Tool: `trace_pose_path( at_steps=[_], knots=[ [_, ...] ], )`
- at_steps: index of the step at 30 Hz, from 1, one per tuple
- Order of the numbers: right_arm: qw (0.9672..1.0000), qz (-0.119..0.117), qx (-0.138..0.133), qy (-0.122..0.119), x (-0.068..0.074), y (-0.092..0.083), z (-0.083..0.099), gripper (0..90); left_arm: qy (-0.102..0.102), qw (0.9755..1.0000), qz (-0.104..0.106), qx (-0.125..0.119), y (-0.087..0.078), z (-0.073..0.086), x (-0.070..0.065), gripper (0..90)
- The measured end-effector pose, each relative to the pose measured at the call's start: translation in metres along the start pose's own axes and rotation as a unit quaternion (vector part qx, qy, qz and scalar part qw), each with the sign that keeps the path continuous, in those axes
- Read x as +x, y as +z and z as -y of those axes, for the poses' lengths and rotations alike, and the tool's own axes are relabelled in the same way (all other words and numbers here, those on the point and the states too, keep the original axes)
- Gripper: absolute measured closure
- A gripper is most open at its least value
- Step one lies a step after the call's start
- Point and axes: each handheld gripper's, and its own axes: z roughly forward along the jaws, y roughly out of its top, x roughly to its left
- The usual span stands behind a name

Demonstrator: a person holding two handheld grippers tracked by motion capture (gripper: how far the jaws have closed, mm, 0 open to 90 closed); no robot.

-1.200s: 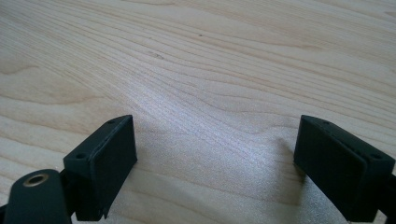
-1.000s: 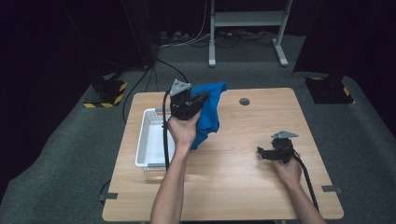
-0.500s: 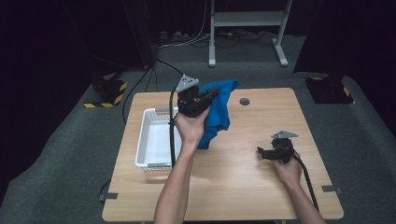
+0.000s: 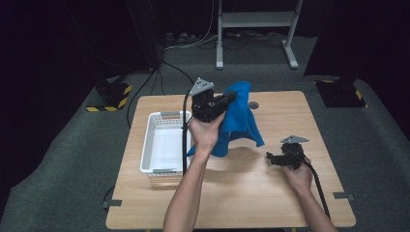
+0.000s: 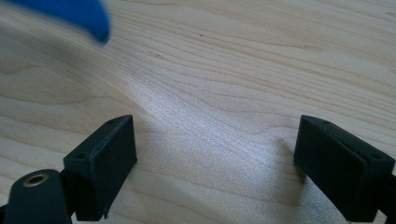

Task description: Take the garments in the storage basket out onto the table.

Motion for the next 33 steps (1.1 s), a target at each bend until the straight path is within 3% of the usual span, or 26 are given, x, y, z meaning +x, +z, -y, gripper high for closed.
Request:
trace_pose_path(
  at_steps=[11, 20, 21, 23, 26, 33],
  knots=[
    [1.0, 0.0, 0.0, 0.0, 0.0, 0.0, 0.0, 12.5, -0.005, 0.9995, 0.029, 0.003, 0.011, 0.003, -0.01, 87.9],
    [1.0, 0.0, 0.0, -0.001, 0.0, 0.0, 0.0, 12.5, -0.05, 0.9972, 0.053, 0.014, 0.021, 0.029, 0.0, 87.8],
    [1.0, 0.0, 0.0, -0.001, 0.0, 0.0, 0.0, 12.5, -0.063, 0.9963, 0.056, 0.018, 0.024, 0.038, 0.005, 87.8],
    [1.0, 0.0, 0.0, -0.001, 0.0, 0.0, 0.0, 12.6, -0.068, 0.9959, 0.055, 0.021, 0.025, 0.044, 0.008, 87.8],
    [1.0, 0.0, 0.0, -0.002, 0.0, 0.0, 0.0, 12.5, -0.084, 0.9949, 0.044, 0.035, 0.032, 0.064, 0.019, 87.7],
    [1.0, -0.001, 0.0, -0.002, 0.0, 0.0, 0.0, 12.6, -0.09, 0.9938, 0.023, 0.061, 0.043, 0.091, 0.032, 87.6]
  ],
)
